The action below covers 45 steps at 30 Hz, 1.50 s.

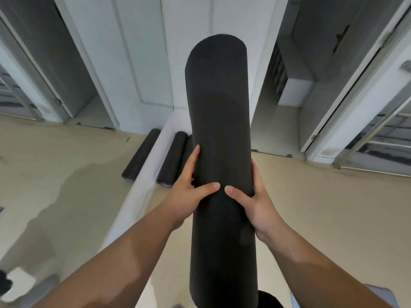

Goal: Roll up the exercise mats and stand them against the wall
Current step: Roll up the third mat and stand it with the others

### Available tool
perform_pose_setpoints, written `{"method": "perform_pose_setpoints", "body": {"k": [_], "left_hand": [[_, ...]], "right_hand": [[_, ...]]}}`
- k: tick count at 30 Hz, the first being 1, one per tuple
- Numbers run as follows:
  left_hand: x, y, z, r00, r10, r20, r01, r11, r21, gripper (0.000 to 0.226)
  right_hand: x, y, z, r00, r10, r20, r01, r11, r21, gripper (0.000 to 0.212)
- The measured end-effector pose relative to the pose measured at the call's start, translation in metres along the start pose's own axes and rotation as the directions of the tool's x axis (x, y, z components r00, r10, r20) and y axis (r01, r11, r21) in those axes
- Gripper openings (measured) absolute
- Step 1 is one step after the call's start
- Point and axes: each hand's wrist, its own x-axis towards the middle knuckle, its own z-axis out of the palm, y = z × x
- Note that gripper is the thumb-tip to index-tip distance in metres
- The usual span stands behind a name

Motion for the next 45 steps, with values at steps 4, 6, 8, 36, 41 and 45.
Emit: {"method": "perform_pose_setpoints", "body": {"k": [4, 6, 8, 36, 41, 45], "left_hand": [[0.117, 0.005, -0.011, 0.997, -0.057, 0.045, 0.055, 0.998, 0.029, 0.092], [0.181, -0.004, -0.015, 0.996, -0.081, 0.039, 0.08, 0.996, 0.027, 0.093], [0.249, -0.019, -0.018, 0.995, -0.098, 0.032, 0.098, 0.995, 0.016, 0.095], [0.827, -0.631, -0.143, 0.803, -0.569, 0.176, 0.595, 0.782, -0.185, 0.097], [0.854, -0.707, -0.148, 0.778, -0.586, 0.225, 0.624, 0.76, -0.18, 0.095], [0.874, -0.752, -0.166, 0.739, -0.625, 0.252, 0.671, 0.715, -0.195, 0.093]], "right_hand": [[0.105, 0.003, -0.018, 0.997, 0.038, -0.061, -0.039, 0.999, -0.007, 0.081], [0.168, 0.016, -0.033, 0.994, 0.077, -0.082, -0.08, 0.996, -0.033, 0.09], [0.236, 0.035, -0.05, 0.992, 0.094, -0.08, -0.1, 0.992, -0.074, 0.095], [0.778, 0.625, -0.147, 0.799, 0.494, -0.345, -0.559, 0.82, -0.12, 0.114], [0.798, 0.684, -0.153, 0.785, 0.488, -0.382, -0.575, 0.804, -0.154, 0.114], [0.826, 0.73, -0.139, 0.751, 0.502, -0.428, -0.631, 0.737, -0.242, 0.118]]}}
